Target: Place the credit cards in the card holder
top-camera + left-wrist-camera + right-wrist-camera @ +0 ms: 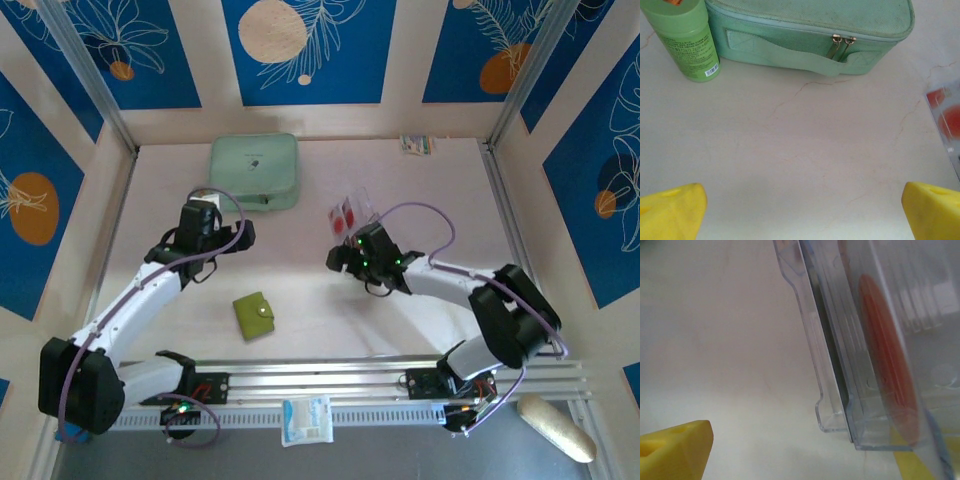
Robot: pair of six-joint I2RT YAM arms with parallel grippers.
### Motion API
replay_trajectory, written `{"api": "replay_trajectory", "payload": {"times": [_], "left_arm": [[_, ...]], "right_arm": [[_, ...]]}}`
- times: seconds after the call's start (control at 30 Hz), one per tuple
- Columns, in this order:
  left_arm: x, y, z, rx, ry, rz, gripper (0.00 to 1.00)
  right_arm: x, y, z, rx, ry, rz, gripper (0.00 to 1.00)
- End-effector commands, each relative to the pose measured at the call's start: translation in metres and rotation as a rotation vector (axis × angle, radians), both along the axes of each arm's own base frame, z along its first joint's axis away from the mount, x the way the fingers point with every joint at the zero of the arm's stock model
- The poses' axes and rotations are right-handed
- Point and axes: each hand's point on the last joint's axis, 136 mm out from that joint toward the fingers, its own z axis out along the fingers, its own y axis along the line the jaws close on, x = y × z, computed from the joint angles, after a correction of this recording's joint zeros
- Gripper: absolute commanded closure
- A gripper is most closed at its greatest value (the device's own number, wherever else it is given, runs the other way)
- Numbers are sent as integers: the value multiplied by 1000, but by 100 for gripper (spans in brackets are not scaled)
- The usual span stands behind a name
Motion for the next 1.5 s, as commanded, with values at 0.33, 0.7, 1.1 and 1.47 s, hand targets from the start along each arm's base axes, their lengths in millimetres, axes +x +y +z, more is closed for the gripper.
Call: {"api": "replay_trajectory", "payload": {"times": [0.33,0.7,1.1,1.47], "left_arm": [[-25,3,-15,-32,49,17,0],[-39,1,-29,-103,93,41,0],[-42,4,-27,-105,83,58,0],[-42,6,-30,-96,89,65,0]], "right_arm": [[-15,45,53,103,-55,323,11],[-101,113,39,177,64,394,22],[-136,166,16,310,162,425,47],[-154,179,-10,315,229,424,52]]}}
